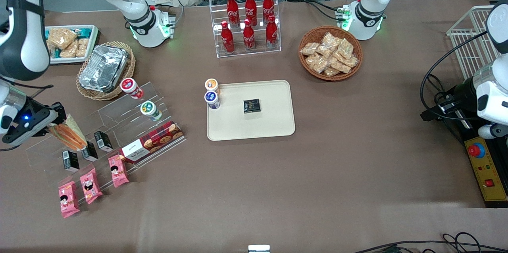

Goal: Place sandwich on tray
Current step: 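Lift the sandwich off the rack and carry it toward the white tray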

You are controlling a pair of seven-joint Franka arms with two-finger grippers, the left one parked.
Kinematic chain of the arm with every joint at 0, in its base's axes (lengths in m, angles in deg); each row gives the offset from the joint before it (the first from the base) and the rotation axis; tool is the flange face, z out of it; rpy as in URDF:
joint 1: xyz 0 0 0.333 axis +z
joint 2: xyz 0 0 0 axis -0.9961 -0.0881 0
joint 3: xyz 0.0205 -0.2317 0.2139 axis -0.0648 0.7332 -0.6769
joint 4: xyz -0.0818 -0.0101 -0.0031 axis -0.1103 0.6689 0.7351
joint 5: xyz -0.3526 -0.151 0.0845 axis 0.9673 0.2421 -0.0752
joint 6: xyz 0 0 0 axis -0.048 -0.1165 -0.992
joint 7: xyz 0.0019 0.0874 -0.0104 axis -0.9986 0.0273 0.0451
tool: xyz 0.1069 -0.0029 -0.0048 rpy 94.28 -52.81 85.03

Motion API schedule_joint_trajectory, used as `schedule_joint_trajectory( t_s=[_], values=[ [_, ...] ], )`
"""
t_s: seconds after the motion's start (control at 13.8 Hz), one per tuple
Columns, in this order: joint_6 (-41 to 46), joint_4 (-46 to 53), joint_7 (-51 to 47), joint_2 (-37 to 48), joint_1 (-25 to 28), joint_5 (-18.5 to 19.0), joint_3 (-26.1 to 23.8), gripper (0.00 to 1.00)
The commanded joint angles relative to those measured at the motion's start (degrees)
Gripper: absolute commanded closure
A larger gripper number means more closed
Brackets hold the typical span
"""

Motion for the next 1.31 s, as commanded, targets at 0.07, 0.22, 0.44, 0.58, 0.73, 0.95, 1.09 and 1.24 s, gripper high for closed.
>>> schedule_joint_trajectory(
  t_s=[0.07, 0.22, 0.44, 0.58, 0.73, 0.95, 1.09, 1.24],
  values=[
    [3.9, 4.6, 0.3, -0.6, 2.5, -0.6, -4.6, 1.00],
    [3.6, 4.6, 0.0, -0.8, 5.9, -0.9, -6.4, 1.00],
    [1.3, 4.6, 0.1, -2.4, 14.4, -0.7, -6.5, 1.00],
    [-1.8, 4.6, 0.1, -4.9, 19.8, -0.5, -6.5, 1.00],
    [-4.5, 4.6, 0.0, -7.5, 23.6, -1.0, -6.5, 1.00],
    [-7.7, 4.6, 0.1, -11.6, 29.7, -0.8, -6.5, 1.00],
    [-9.5, 5.8, 1.0, -16.5, 32.8, -0.9, -6.6, 1.00],
    [-11.3, 8.8, 1.1, -21.7, 37.6, -0.5, -6.5, 1.00]
  ],
)
